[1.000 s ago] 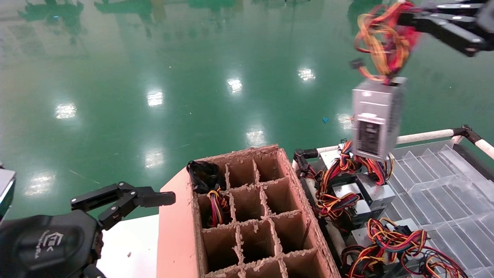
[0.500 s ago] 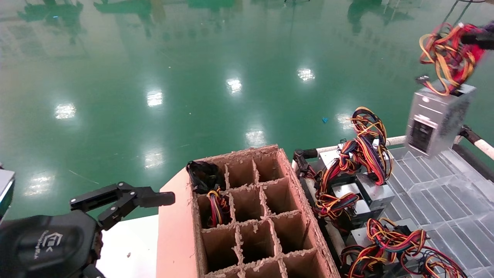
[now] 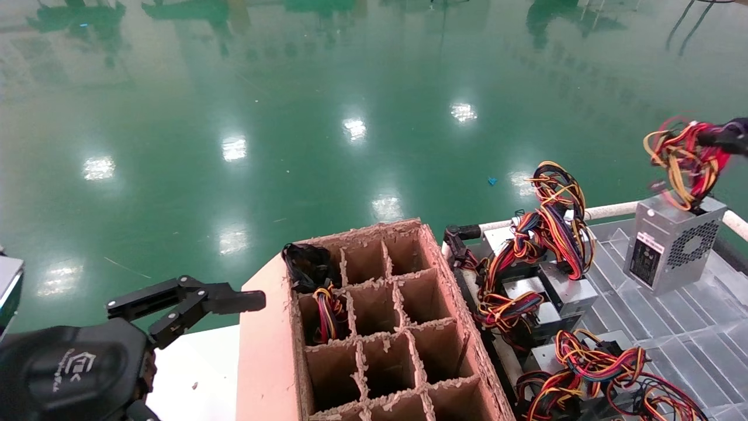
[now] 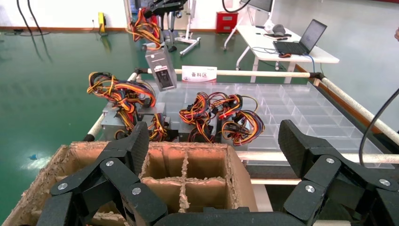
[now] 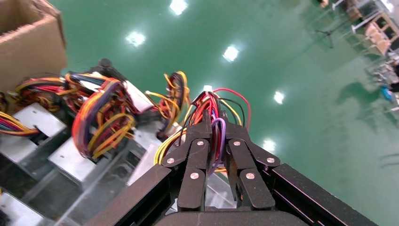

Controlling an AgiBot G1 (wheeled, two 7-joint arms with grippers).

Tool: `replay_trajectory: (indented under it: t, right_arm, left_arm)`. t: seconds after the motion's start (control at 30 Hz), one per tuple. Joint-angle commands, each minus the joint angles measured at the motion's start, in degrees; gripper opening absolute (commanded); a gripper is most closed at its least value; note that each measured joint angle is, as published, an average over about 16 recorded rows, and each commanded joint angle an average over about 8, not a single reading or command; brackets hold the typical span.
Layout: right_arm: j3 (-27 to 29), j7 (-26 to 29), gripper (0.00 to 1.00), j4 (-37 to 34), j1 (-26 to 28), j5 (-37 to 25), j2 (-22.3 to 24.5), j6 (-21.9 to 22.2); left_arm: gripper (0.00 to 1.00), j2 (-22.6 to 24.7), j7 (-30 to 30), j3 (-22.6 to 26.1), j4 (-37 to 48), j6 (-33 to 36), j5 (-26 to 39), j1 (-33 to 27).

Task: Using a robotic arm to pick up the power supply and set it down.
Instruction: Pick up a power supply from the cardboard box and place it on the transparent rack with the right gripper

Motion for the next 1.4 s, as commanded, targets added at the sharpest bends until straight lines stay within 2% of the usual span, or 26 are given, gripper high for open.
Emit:
replay_trajectory:
  t: [0.03,0.53,1.0,1.4]
  right_arm:
    - [-0.18,-0.46,0.00,-0.66,-0.80,0.16,-0.39,-0.36]
    - [-1.50,-4.21,0.00,-8.49,-2.13,-1.35,-5.56,1.74]
    - [-2.62,-9.75,0.00,-17.08,-2.73,-3.16,-12.23,6.55]
    - [-2.64,-14.72,0.00,-21.06,-0.72,-3.48,-14.33,8.69]
  left_arm:
    - [1.00,0.00,0.00,0.00,0.00,0.00,0.00,0.00]
    - [1.00,0.00,0.00,0.01,0.00,0.00,-0.01,0.00]
    - [1.00,-0.01,0.01,0.01,0.00,-0.01,-0.01,0.00]
    - [1.00,-0.01,0.01,0.02,0.00,-0.01,-0.01,-0.01]
